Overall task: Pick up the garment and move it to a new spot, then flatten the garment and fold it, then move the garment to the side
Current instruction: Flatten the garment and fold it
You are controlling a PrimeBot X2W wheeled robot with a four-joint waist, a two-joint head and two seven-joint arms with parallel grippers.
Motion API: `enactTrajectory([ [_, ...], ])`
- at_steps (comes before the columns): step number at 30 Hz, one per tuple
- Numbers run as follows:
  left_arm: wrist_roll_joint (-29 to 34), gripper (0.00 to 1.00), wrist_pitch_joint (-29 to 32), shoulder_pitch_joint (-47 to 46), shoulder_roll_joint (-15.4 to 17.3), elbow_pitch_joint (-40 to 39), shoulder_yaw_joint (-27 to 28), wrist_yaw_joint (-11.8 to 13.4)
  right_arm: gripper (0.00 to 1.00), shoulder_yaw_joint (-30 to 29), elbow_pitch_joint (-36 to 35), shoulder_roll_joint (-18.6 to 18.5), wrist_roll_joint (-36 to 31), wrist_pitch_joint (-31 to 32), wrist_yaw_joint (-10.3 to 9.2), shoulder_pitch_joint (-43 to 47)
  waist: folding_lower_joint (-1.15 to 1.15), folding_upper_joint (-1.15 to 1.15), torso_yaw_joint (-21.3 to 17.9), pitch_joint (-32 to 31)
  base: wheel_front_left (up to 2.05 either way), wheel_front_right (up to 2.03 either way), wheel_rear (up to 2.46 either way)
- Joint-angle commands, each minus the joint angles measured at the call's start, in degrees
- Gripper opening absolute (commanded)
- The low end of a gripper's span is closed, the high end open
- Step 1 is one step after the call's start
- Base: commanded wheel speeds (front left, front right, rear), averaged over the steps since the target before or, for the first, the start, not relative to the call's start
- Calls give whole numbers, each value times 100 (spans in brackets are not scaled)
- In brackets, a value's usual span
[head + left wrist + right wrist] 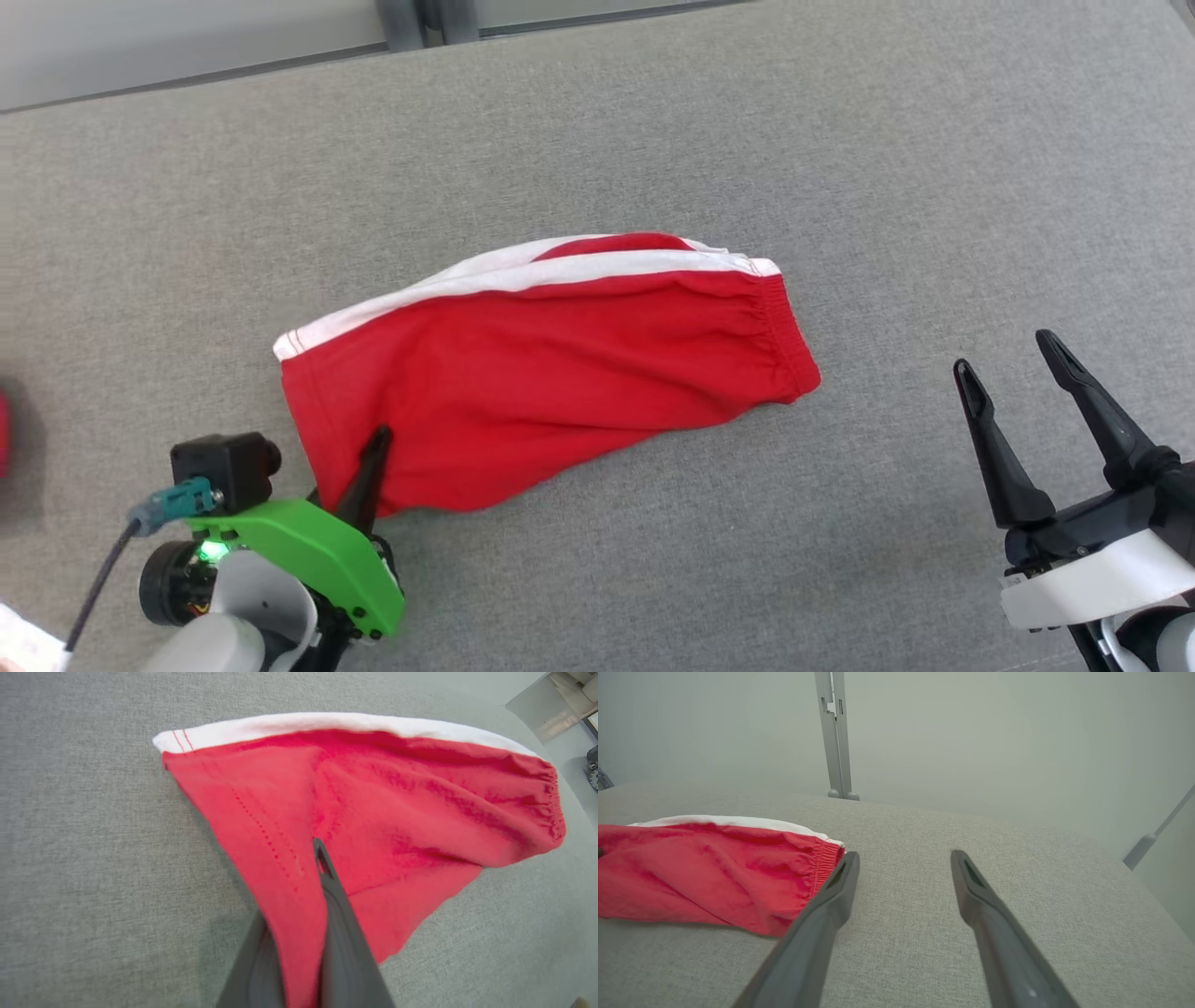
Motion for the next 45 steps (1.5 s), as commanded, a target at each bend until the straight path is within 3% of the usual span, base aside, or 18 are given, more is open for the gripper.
enactTrajectory([
  [1,68,0,-82,80,-88,54,-56,9,100,-21,-43,-21,26,42,-1,57,0,0,168,-153,0,0,0],
  [2,163,34,-181,90,-181,100,-125,-14,100,-20,-62,-34,28,77,-1,55,0,0,191,-178,0,0,0],
  [3,250,80,-270,78,-226,163,-162,-20,100,-10,-71,-51,21,108,-1,49,0,0,199,-191,0,0,0],
  [4,417,100,-441,42,-259,278,-177,51,100,0,-76,-55,18,136,-1,32,0,0,212,-217,0,0,0],
  [10,1286,100,-1711,87,-495,775,-36,496,100,25,-56,-93,-18,251,-1,-3,0,0,256,-374,0,0,0],
  [14,1954,100,-1958,284,-566,684,220,736,100,101,33,-100,-54,425,-1,-156,0,0,309,-410,0,0,0],
  [18,2975,100,-1962,581,-852,108,719,789,100,167,335,55,-40,759,-1,-529,0,0,517,-385,0,0,0],
  [21,3408,100,-1958,834,-1161,-179,1010,651,100,322,720,142,-7,941,-1,-918,0,0,704,-309,0,0,0],
  [31,4034,100,-1960,1190,-2103,-149,1870,-270,100,678,2668,296,148,1154,-3,-1874,0,0,1339,-122,0,0,0],
  [37,4292,100,-1961,1336,-2532,-28,2239,-709,100,663,3259,337,308,1186,-3,-2085,0,0,1394,-97,0,0,0],
  [45,4478,100,-1961,1372,-2928,170,2506,-1191,100,852,3699,471,1146,1745,-2,-2404,0,0,1385,-43,0,0,0],
])
